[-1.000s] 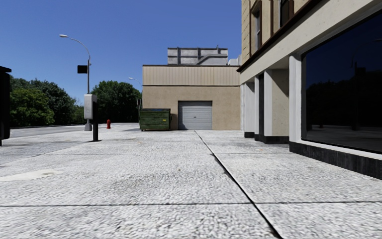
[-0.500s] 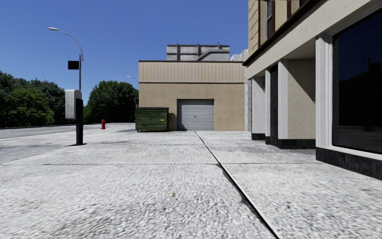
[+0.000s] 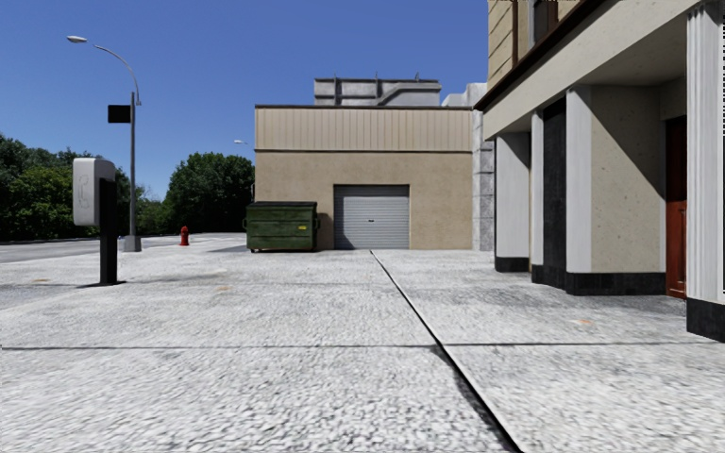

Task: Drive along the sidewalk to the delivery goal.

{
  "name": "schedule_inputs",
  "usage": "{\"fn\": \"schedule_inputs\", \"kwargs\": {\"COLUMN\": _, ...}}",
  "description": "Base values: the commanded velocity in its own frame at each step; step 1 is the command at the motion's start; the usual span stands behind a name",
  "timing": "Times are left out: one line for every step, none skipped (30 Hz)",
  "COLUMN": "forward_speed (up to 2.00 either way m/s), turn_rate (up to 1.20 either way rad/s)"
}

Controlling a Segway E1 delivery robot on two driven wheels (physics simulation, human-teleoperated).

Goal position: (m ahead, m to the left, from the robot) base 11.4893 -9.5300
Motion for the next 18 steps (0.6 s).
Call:
{"fn": "schedule_inputs", "kwargs": {"forward_speed": 2.0, "turn_rate": 0.0}}
{"fn": "schedule_inputs", "kwargs": {"forward_speed": 2.0, "turn_rate": 0.0}}
{"fn": "schedule_inputs", "kwargs": {"forward_speed": 2.0, "turn_rate": 0.0}}
{"fn": "schedule_inputs", "kwargs": {"forward_speed": 2.0, "turn_rate": 0.0}}
{"fn": "schedule_inputs", "kwargs": {"forward_speed": 2.0, "turn_rate": 0.0}}
{"fn": "schedule_inputs", "kwargs": {"forward_speed": 2.0, "turn_rate": 0.0}}
{"fn": "schedule_inputs", "kwargs": {"forward_speed": 2.0, "turn_rate": 0.0}}
{"fn": "schedule_inputs", "kwargs": {"forward_speed": 2.0, "turn_rate": 0.0}}
{"fn": "schedule_inputs", "kwargs": {"forward_speed": 2.0, "turn_rate": 0.0}}
{"fn": "schedule_inputs", "kwargs": {"forward_speed": 2.0, "turn_rate": 0.0}}
{"fn": "schedule_inputs", "kwargs": {"forward_speed": 2.0, "turn_rate": 0.0}}
{"fn": "schedule_inputs", "kwargs": {"forward_speed": 2.0, "turn_rate": 0.0}}
{"fn": "schedule_inputs", "kwargs": {"forward_speed": 2.0, "turn_rate": 0.0}}
{"fn": "schedule_inputs", "kwargs": {"forward_speed": 2.0, "turn_rate": 0.0}}
{"fn": "schedule_inputs", "kwargs": {"forward_speed": 2.0, "turn_rate": 0.0}}
{"fn": "schedule_inputs", "kwargs": {"forward_speed": 2.0, "turn_rate": 0.0}}
{"fn": "schedule_inputs", "kwargs": {"forward_speed": 2.0, "turn_rate": 0.0}}
{"fn": "schedule_inputs", "kwargs": {"forward_speed": 2.0, "turn_rate": 0.0}}
